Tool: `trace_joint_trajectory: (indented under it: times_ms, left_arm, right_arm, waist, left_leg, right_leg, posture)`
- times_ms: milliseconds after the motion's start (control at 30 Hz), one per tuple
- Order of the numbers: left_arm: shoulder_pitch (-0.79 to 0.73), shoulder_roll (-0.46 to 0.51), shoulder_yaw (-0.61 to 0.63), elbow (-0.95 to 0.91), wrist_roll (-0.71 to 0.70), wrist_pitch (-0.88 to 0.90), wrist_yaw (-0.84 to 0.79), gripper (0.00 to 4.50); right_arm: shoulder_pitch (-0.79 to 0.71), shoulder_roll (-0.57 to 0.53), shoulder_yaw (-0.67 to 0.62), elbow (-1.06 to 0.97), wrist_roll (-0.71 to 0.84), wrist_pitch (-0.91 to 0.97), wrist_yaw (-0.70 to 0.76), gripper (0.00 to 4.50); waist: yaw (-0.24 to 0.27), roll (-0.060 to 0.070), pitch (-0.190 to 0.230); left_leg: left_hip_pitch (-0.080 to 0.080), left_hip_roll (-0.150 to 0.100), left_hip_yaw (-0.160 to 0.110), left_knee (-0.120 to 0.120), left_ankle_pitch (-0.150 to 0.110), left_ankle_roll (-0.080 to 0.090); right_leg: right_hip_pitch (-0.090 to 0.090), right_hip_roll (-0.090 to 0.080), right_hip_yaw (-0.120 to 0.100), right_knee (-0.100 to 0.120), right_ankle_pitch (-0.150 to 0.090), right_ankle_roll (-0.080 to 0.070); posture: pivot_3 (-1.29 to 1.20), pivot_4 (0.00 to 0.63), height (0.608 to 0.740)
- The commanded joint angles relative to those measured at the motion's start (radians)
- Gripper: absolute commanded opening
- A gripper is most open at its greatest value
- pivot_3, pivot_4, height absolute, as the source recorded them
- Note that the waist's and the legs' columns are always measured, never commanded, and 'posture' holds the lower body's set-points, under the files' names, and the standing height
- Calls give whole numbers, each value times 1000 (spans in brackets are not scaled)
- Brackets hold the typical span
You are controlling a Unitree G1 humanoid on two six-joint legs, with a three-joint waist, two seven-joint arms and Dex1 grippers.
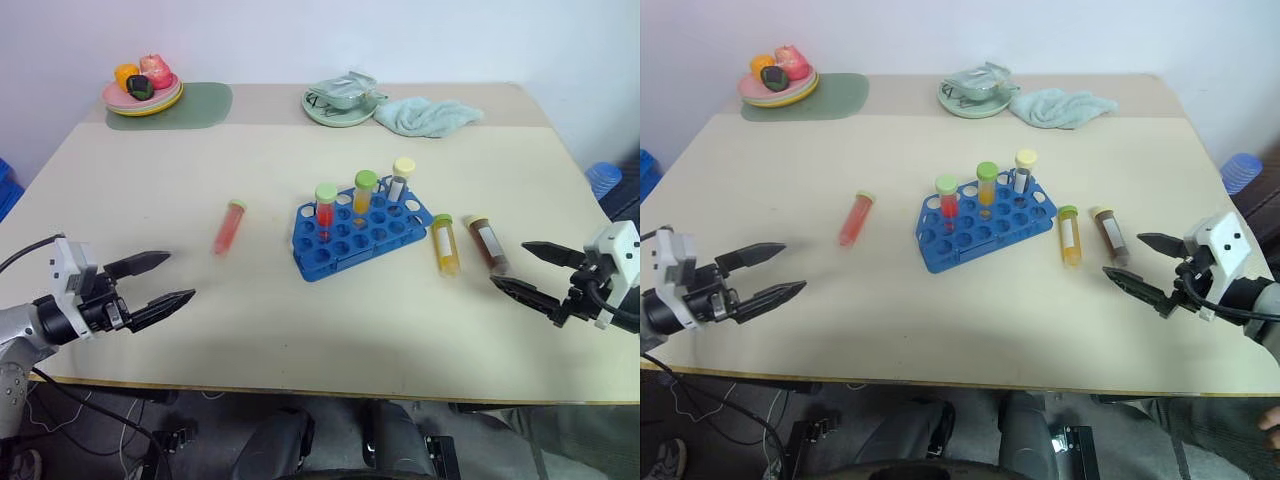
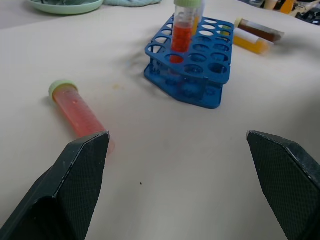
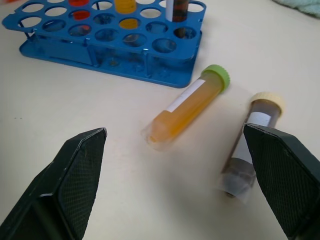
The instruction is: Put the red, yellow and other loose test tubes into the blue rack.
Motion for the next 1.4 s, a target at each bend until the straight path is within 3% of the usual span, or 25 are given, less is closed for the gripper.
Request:
trace_joint_trajectory:
  times_ms: [33,500,633,900,1133,1400]
  left_arm:
    - [-10,7,17,-26,-6,2,5,4472]
    - [-100,-9,-19,-29,-70,52,-37,4472]
    - [-140,12,-41,-21,-101,75,-102,4472]
    - [-208,43,-134,-55,-47,40,-194,4472]
    - [-239,25,-179,-119,-49,48,-169,4472]
    - [-202,27,-173,-151,-53,52,-156,4472]
  right_arm:
    - [3,-7,-49,-41,18,14,-9,4500]
    - [-26,-18,-33,-75,0,56,-69,4500]
    - [-85,-70,15,-57,-20,123,-99,4500]
    - [-455,-155,297,228,-136,348,-202,4500]
    - [-805,-101,523,581,-250,443,-176,4500]
    - [-994,-35,664,832,-356,429,-80,4500]
  waist:
    - [0,0,0]
    - [0,0,1]
    - [-1,0,2]
    - [-3,1,4]
    - [-3,2,7]
    - [-5,2,7]
  left_leg:
    - [0,0,0,0,0,0]
    - [0,0,1,0,0,0]
    - [0,0,1,0,0,-1]
    - [0,0,4,0,0,-1]
    - [-3,0,4,-1,0,0]
    - [-3,1,4,-9,0,0]
  right_leg:
    - [0,0,0,0,0,0]
    - [0,0,1,-1,0,1]
    - [0,0,1,-1,1,1]
    - [-1,0,2,-1,1,0]
    - [-4,0,3,-2,2,1]
    - [-6,1,3,-10,3,2]
  posture:
    - [0,150,740]
    - [0,150,740]
    - [0,150,740]
    - [0,150,740]
    - [0,150,740]
    - [0,150,740]
